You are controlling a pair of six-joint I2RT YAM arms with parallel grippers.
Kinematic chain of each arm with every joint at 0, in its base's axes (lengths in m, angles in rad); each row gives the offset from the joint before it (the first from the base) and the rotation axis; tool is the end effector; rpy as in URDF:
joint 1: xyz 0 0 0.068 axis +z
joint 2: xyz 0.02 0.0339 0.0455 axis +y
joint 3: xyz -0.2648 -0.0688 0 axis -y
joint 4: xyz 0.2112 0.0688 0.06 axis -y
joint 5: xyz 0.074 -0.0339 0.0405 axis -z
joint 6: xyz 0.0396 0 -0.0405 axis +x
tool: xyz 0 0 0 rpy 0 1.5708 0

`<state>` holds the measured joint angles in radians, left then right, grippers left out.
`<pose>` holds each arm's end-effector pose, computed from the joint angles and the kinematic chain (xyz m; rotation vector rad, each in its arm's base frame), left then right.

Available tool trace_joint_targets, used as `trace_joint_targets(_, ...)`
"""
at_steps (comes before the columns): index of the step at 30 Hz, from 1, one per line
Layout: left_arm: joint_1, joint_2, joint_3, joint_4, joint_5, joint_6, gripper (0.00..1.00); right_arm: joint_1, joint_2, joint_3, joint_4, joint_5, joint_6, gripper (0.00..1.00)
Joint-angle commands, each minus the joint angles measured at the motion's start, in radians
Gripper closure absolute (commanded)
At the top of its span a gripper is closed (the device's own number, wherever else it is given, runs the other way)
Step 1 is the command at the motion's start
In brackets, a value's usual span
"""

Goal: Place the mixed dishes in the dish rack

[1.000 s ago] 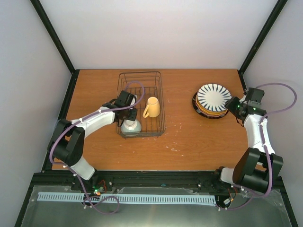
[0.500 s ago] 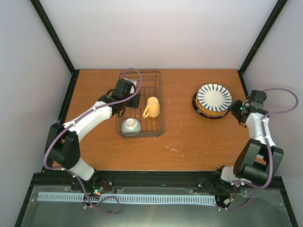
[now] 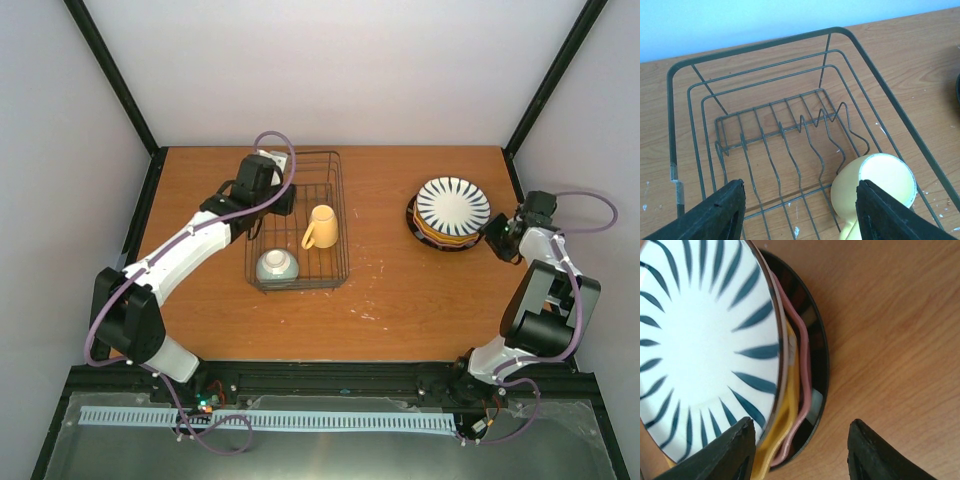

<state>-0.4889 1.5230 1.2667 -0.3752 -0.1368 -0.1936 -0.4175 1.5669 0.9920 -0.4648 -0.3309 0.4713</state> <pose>0.2835 -0.1447 0.3157 0.2484 2.1911 -0.2320 0.2660 -0.1039 0.2177 1.0055 2.3847 0.4505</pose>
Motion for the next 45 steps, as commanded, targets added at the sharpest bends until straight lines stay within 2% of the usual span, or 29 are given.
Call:
trace_joint_targets(1,0.004,-0.007,-0.018,0.033,-0.019,0.028,0.38,-0.004,0.007,0.05,0.054,0.0,0.024,0.49)
trace_joint_targets(9,0.005,-0.004,-0.031,0.043,-0.042,0.048,0.39,-0.004,0.082,0.07,0.073,-0.018,0.02,0.5)
trace_joint_targets(23,0.006,0.015,-0.029,0.02,-0.05,0.052,0.41,-0.004,0.168,0.061,0.215,-0.042,0.04,0.54)
trace_joint_targets(37,0.006,0.057,0.005,0.011,-0.052,0.054,0.44,-0.004,0.249,0.057,0.325,-0.085,0.056,0.64)
trace_joint_targets(43,0.006,0.074,0.021,0.009,-0.056,0.059,0.45,-0.004,0.261,0.073,0.339,-0.089,0.061,0.65)
trace_joint_targets(45,0.006,0.082,0.029,0.007,-0.054,0.059,0.46,-0.004,0.259,0.08,0.34,-0.088,0.061,0.68)
